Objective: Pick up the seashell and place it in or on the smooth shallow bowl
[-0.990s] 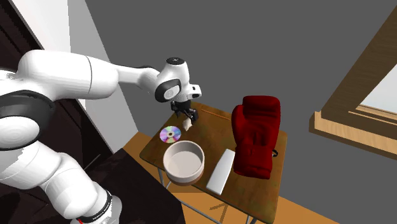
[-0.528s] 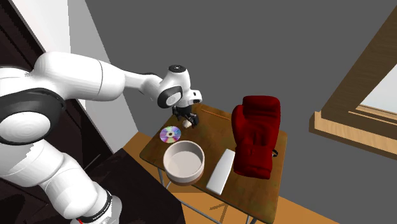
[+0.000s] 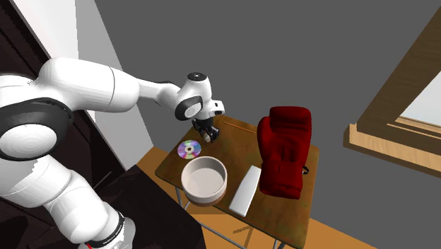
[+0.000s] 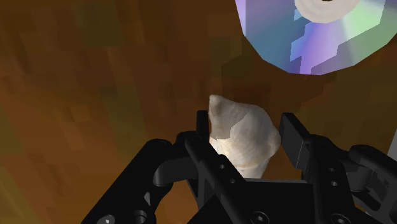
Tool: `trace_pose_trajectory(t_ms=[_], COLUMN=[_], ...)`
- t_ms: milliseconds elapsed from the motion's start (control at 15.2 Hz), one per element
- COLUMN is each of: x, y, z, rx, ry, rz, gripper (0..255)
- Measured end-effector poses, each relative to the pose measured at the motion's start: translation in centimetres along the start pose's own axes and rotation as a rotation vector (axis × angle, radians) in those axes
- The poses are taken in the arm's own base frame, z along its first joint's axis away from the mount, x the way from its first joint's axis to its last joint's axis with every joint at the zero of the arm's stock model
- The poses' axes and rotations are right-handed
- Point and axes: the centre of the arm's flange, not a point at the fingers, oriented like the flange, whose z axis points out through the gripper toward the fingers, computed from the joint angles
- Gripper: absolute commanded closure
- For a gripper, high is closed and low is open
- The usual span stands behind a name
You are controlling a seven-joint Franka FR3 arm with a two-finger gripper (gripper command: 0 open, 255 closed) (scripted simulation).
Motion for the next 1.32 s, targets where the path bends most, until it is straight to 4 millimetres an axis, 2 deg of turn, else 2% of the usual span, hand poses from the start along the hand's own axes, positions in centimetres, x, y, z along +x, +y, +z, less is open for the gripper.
trace_pose_trajectory(t_ms=[594,1320], x=[0.0,0.3], y=[0.0,0.1], z=[-0.2,-5.8], rx=[0.0,0.0], ry=[0.0,0.001], rz=[0.0,0.0], gripper=[255,255])
